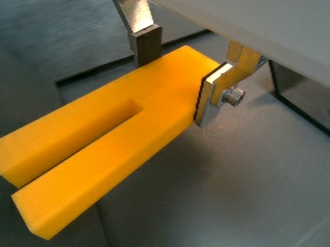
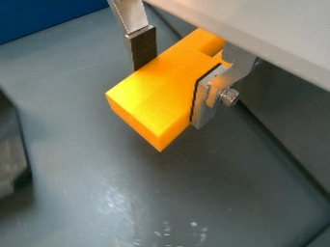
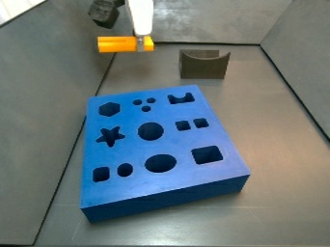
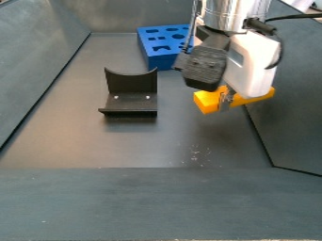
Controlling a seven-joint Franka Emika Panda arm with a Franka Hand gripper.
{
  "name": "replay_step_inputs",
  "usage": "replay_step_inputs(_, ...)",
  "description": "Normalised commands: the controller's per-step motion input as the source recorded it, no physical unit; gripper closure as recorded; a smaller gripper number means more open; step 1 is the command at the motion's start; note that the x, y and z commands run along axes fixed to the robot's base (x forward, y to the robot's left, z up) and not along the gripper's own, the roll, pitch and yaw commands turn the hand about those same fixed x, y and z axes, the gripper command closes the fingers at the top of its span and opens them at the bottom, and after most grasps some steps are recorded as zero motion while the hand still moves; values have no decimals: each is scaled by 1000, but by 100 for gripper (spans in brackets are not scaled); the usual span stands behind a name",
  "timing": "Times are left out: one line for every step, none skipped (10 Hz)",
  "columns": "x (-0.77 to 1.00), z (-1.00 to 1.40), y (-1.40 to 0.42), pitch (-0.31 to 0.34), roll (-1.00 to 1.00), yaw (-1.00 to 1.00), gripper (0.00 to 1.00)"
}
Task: Pick up the double-square object. Move up. Rotate the double-square object. Place the double-square object on the fixture. Regrasp the double-square object. Move to above the board. Insert the double-square object.
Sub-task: Rotate the double-square object.
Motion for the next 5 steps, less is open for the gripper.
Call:
replay_step_inputs(-5, -10, 23, 1, 0, -1000, 100)
replay_step_inputs(-5, -10, 23, 1, 0, -1000, 100)
replay_step_inputs(-5, -10, 23, 1, 0, -1000, 100)
replay_step_inputs(-6, -11, 23, 1, 0, -1000, 100)
replay_step_inputs(-6, -11, 23, 1, 0, -1000, 100)
